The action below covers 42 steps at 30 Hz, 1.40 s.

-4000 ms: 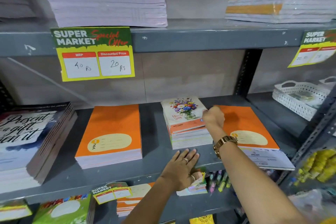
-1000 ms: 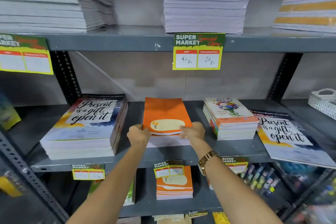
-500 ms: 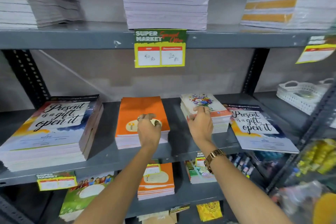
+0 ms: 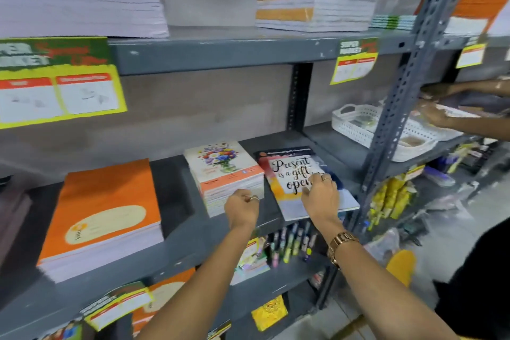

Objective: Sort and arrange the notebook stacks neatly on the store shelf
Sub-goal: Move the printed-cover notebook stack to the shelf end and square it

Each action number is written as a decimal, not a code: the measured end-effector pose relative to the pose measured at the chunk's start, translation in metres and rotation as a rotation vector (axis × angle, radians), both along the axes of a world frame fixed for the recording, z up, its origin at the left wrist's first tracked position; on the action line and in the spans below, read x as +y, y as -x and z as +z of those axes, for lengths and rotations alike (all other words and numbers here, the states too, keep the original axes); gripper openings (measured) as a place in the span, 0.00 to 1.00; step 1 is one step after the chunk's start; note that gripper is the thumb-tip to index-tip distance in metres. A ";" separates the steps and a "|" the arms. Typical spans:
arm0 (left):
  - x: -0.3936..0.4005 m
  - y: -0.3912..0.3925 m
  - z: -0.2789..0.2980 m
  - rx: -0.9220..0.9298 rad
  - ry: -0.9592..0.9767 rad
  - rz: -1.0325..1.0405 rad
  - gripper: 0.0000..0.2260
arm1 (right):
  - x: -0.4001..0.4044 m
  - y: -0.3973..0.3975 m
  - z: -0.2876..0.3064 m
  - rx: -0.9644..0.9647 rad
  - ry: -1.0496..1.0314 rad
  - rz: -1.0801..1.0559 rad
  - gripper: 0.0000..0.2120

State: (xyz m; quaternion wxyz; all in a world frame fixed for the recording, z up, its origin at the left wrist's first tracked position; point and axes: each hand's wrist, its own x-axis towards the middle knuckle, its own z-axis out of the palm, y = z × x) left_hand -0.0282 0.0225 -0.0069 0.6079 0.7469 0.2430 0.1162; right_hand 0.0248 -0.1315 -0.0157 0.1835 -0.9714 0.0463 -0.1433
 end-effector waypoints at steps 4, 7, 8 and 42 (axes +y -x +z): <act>-0.031 -0.025 -0.014 0.130 0.094 -0.015 0.05 | -0.038 -0.013 -0.008 0.095 0.031 -0.079 0.18; -0.051 -0.040 -0.021 0.239 0.106 -0.026 0.09 | -0.058 -0.023 -0.013 0.176 0.016 -0.144 0.20; -0.056 -0.043 -0.021 0.281 0.092 -0.023 0.11 | -0.063 -0.026 -0.015 0.213 0.015 -0.168 0.21; 0.068 0.000 0.057 -0.089 0.147 -0.002 0.13 | 0.058 -0.003 0.058 -0.158 -0.462 -0.166 0.12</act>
